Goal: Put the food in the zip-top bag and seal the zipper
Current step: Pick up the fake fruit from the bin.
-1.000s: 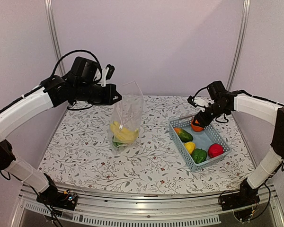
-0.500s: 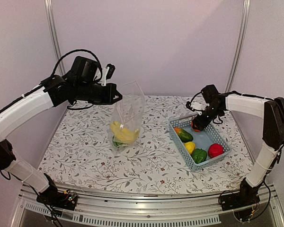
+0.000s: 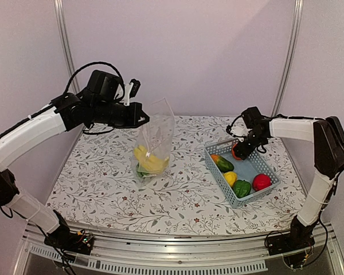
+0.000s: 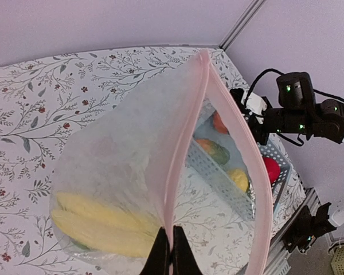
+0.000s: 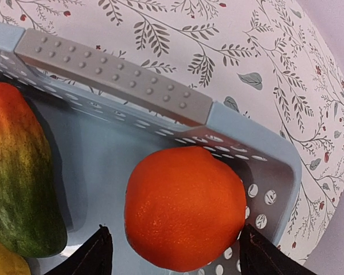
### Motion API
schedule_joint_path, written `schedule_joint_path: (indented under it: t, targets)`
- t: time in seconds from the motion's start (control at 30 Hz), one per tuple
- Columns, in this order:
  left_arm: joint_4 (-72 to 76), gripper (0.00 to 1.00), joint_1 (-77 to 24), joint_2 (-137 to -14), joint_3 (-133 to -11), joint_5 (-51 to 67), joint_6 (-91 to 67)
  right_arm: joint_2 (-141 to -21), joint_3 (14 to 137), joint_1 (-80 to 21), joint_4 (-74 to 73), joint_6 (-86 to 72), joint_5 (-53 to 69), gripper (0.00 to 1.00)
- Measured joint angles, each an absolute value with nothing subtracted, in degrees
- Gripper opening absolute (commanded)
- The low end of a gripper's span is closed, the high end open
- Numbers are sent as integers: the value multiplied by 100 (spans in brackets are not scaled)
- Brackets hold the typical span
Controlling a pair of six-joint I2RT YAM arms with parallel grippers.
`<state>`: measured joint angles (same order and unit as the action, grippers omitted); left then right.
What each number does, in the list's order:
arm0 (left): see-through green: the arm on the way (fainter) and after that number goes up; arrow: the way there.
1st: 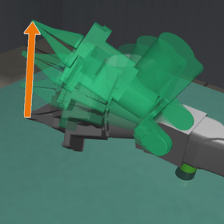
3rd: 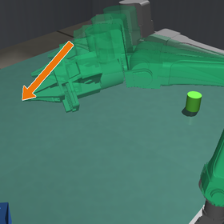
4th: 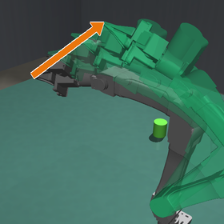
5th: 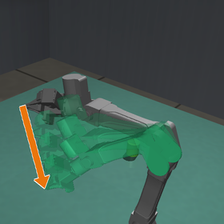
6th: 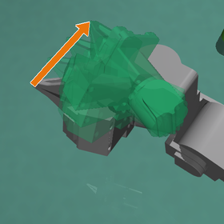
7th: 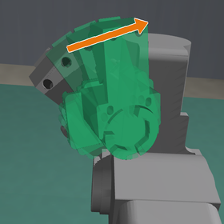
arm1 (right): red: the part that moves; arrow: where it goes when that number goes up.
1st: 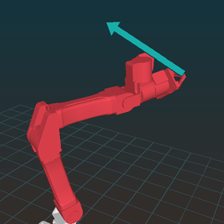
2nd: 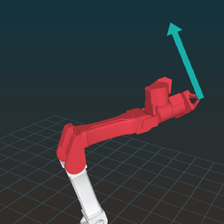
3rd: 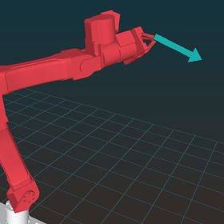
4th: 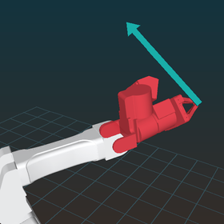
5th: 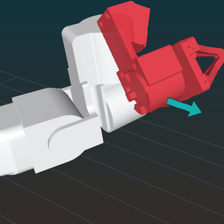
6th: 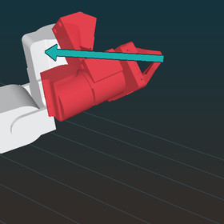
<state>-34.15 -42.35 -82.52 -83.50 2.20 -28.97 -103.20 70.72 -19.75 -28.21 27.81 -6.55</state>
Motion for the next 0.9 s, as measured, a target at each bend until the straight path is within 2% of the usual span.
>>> schedule_joint_path:
  t: [0.3, 0.5, 0.6, 0.9]
  targets:
    - [-3299, 0, -4235, -8248, -8311, 252, -3011, -10457, 6991, -1975, -2611, 2720, -672, 68]
    - [-3218, 0, -4235, -8241, -8230, 268, -3050, -10457, 6925, -1975, -2486, 2689, -670, 50]
    - [-3210, 0, -4237, -8239, -8215, 283, -3059, -10457, 6908, -1975, -2447, 2683, -666, 45]
    - [-3192, 0, -4237, -8235, -8182, 279, -3059, -10062, 6860, -1975, -2596, 2694, -381, 42]
